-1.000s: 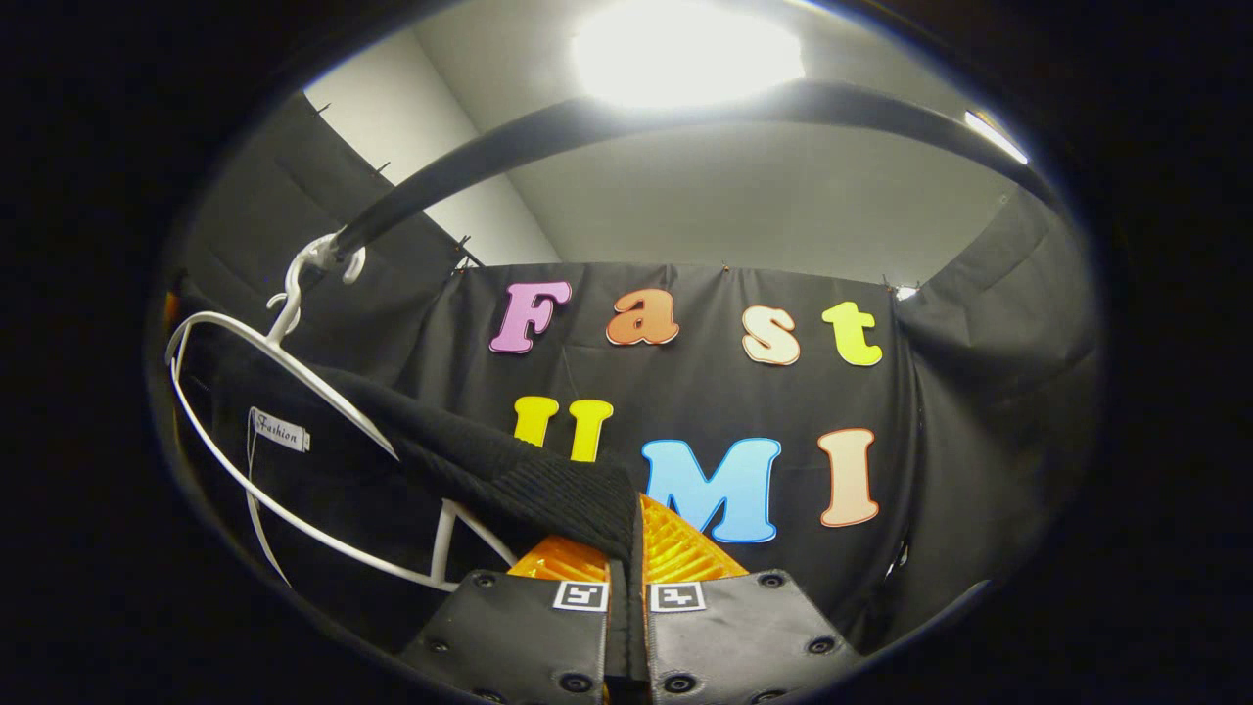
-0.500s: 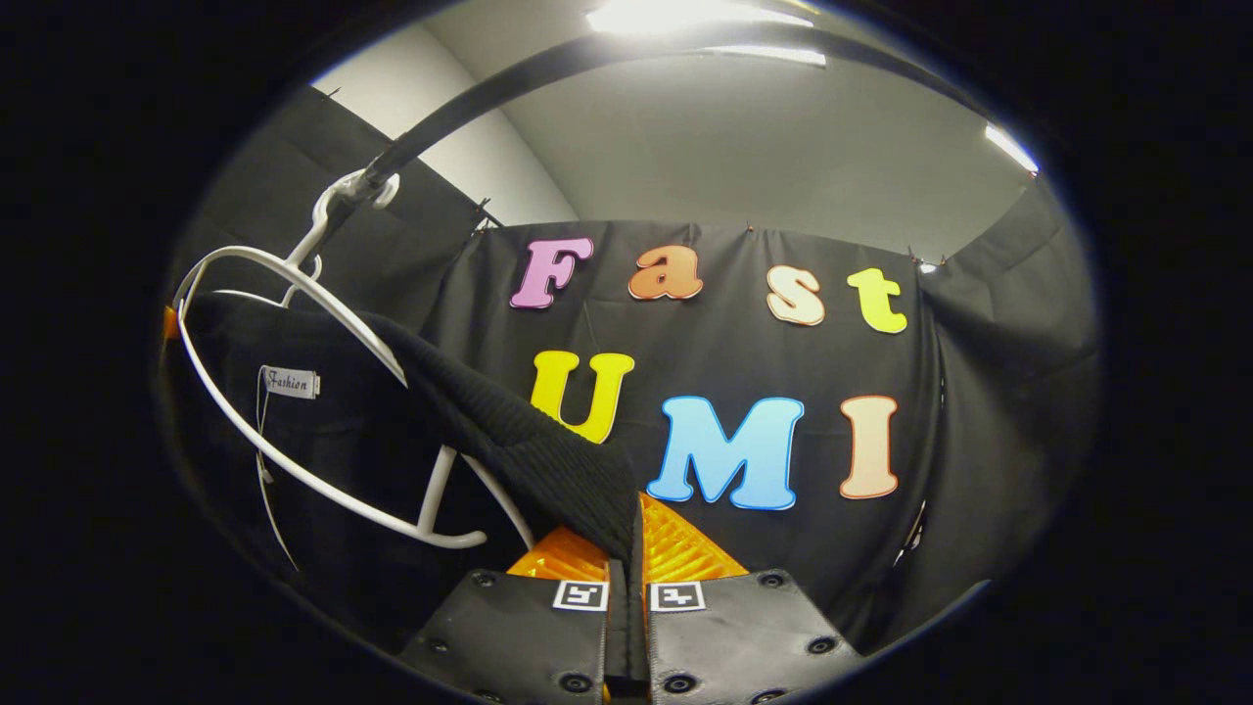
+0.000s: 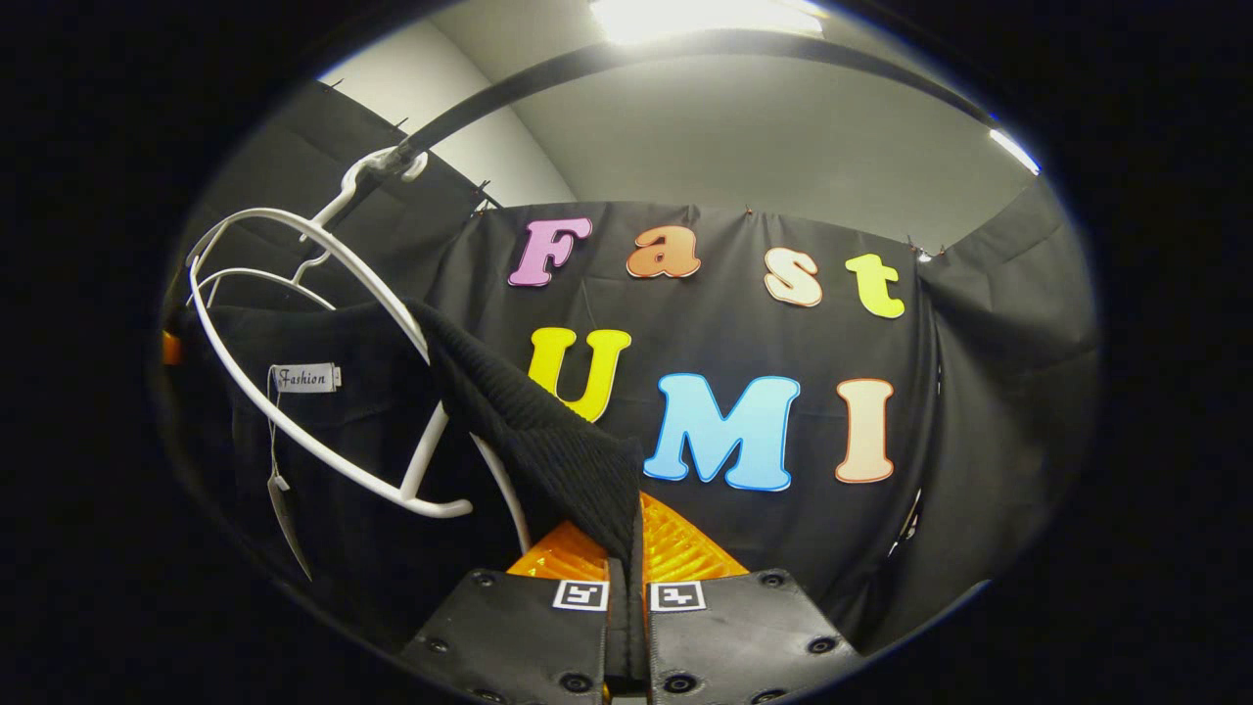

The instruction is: Grasp the clothes on the hanger with both hands and then place them into the laundry hamper below.

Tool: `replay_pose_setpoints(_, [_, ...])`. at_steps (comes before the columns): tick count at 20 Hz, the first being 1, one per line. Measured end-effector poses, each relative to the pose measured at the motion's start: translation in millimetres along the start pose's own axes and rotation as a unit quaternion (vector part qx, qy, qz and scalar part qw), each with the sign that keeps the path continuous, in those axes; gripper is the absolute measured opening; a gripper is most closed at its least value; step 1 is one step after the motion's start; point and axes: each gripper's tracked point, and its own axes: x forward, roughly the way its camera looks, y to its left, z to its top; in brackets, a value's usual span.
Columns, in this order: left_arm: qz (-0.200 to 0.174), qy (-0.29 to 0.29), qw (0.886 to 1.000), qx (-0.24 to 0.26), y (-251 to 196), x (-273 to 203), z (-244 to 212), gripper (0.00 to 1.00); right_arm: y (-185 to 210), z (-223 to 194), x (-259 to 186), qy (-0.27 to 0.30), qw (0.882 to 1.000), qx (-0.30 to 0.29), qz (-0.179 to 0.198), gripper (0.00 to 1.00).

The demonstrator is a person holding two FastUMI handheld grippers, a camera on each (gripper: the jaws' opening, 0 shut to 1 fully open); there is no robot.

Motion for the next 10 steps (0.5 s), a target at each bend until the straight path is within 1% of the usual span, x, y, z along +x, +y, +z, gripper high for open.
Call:
replay_pose_setpoints(6, [-0.019, 0.023, 1.0, -0.006, -9.8, -3.8, -20.4, 0.0, -10.2, -16.5, -1.9, 0.017, 1.0, 0.003, -0.005, 0.02])
replay_pose_setpoints(10, [-0.026, 0.037, 0.999, -0.003, -27.0, -0.2, -33.0, 0.0, -17.6, -40.4, -4.5, 0.049, 0.999, 0.016, -0.011, 0.02])
